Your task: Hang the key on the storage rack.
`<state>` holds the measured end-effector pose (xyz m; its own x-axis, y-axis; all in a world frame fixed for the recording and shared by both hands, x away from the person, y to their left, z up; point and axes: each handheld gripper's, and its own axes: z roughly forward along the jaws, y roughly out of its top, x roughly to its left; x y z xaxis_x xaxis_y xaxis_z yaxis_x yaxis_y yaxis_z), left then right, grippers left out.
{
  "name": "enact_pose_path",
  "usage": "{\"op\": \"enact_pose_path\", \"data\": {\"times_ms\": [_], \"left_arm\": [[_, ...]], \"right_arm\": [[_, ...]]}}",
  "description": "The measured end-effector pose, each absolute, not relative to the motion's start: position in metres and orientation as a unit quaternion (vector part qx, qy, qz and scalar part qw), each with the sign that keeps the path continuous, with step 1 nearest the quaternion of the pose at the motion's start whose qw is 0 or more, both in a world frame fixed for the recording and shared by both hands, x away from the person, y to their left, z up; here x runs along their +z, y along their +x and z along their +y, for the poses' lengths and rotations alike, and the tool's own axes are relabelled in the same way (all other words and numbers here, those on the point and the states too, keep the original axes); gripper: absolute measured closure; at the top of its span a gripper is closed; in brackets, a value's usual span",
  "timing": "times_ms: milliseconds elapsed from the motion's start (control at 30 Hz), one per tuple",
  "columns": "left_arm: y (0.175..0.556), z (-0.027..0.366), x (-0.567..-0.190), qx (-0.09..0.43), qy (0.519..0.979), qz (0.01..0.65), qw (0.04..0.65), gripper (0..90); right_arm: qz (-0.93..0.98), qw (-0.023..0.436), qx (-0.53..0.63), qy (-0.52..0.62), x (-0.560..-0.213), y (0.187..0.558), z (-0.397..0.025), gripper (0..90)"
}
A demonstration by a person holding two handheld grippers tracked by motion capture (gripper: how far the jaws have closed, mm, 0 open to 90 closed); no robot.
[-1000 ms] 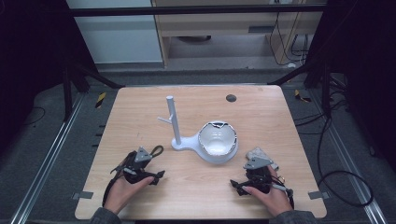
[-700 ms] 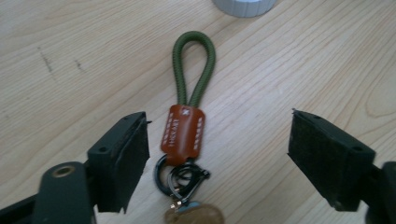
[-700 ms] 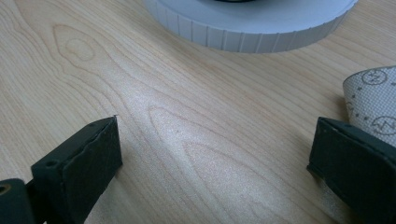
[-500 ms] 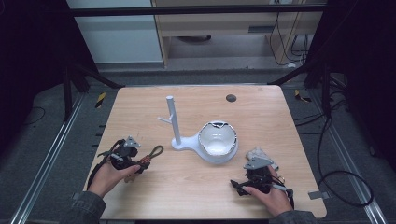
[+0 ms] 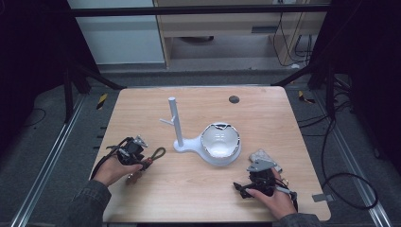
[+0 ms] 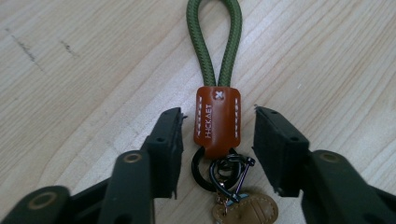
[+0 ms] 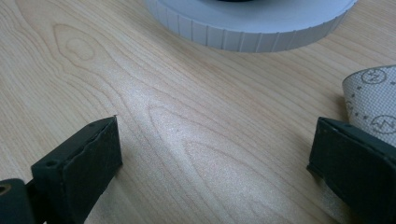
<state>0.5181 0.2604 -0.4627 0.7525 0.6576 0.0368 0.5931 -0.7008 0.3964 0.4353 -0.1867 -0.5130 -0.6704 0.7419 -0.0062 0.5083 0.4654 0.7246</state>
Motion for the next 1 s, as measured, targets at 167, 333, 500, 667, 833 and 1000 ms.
{"op": "enact_pose_path", "data": {"times_ms": [167,333,500,667,833,1000], "left_arm": [[0.520,0.258,-0.464,0.081,0.923,0.333,0.173,56.1],[0.523,0.256,-0.466,0.076,0.925,0.333,0.164,60.3],[0.525,0.253,-0.467,0.077,0.928,0.329,0.157,64.1],[0.524,0.252,-0.465,0.080,0.930,0.326,0.152,65.5],[0.516,0.254,-0.455,0.105,0.925,0.324,0.167,65.9],[0.504,0.257,-0.442,0.125,0.916,0.323,0.200,66.0]], "right_arm": [[0.841,0.163,0.359,0.371,-0.513,0.435,-0.187,2.3],[0.841,0.163,0.359,0.371,-0.513,0.435,-0.187,2.3],[0.841,0.163,0.359,0.371,-0.513,0.435,-0.187,2.3],[0.841,0.163,0.359,0.371,-0.513,0.435,-0.187,2.3],[0.841,0.163,0.359,0.371,-0.513,0.435,-0.187,2.3],[0.841,0.163,0.359,0.371,-0.513,0.435,-0.187,2.3]]}}
